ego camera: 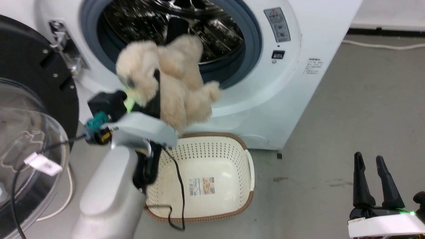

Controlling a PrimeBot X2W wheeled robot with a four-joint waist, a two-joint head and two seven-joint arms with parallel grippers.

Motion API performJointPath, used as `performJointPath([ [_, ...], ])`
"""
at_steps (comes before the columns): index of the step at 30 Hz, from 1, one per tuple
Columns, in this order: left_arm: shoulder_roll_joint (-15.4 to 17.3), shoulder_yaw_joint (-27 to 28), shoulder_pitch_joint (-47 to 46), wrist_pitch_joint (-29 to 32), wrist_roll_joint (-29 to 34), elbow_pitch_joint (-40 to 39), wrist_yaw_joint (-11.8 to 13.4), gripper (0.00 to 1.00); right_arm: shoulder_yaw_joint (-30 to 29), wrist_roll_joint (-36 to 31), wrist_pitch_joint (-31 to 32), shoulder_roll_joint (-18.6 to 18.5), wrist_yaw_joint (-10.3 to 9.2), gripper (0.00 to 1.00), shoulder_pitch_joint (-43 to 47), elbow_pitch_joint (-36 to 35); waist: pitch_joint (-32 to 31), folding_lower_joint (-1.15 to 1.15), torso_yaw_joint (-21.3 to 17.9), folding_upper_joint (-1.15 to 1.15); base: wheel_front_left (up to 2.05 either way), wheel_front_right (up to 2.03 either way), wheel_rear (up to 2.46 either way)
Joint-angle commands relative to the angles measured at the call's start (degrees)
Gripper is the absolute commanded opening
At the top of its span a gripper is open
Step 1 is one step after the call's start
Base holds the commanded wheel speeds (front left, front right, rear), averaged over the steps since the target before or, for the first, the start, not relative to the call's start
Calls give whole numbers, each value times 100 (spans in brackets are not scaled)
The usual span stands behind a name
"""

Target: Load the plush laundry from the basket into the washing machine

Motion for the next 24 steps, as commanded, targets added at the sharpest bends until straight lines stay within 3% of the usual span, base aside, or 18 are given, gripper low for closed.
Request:
performJointPath([
  [1, 43, 59, -267, -95, 53, 75, -26, 0, -2, -23, -25, -4, 5, 100, -1, -35, 162, 0, -97, 0, 0, 0, 0],
  [10, 266, 429, -1425, -291, 209, 602, -68, 0, 28, -28, -25, -4, 5, 100, -250, -188, 922, 0, -423, 0, 0, 0, 0],
  [24, 524, 1075, -2660, -330, 777, 489, -72, 0, 49, 111, -25, -4, 5, 100, -881, -427, 2329, 0, -880, 0, 0, 0, 0],
])
